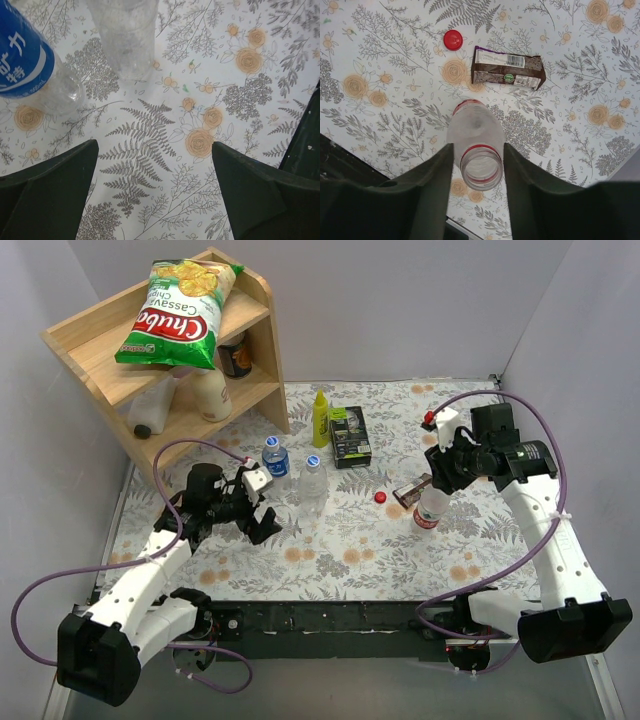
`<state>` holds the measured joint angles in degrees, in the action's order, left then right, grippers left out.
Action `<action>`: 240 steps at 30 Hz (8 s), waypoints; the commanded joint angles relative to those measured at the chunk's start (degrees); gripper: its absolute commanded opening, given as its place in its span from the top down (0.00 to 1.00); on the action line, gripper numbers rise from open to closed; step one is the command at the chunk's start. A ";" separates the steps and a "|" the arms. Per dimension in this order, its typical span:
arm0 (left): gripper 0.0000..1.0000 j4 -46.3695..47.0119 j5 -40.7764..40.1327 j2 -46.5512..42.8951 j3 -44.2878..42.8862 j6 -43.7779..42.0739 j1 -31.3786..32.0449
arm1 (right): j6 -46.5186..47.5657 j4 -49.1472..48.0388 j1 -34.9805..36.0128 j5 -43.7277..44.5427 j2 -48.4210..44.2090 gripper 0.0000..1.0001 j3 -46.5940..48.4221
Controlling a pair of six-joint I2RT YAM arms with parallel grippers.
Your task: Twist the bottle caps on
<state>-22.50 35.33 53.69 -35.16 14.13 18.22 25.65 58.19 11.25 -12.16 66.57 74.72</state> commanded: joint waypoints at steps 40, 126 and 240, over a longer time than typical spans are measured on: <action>0.05 27.25 -10.19 39.03 -28.39 10.66 40.14 | -9.30 4.30 -1.14 -37.66 -7.24 0.99 6.67; 1.00 -0.09 -8.00 24.00 -45.70 -2.62 7.89 | 51.34 -22.25 10.64 -14.82 39.34 0.45 -6.60; 1.00 26.54 3.43 -19.15 15.03 -3.58 10.61 | 12.44 16.24 54.85 -8.58 39.86 0.88 47.96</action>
<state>-8.14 39.18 37.50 -17.37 11.57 28.58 50.46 70.39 65.47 -18.98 100.12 119.24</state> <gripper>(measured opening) 0.310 0.413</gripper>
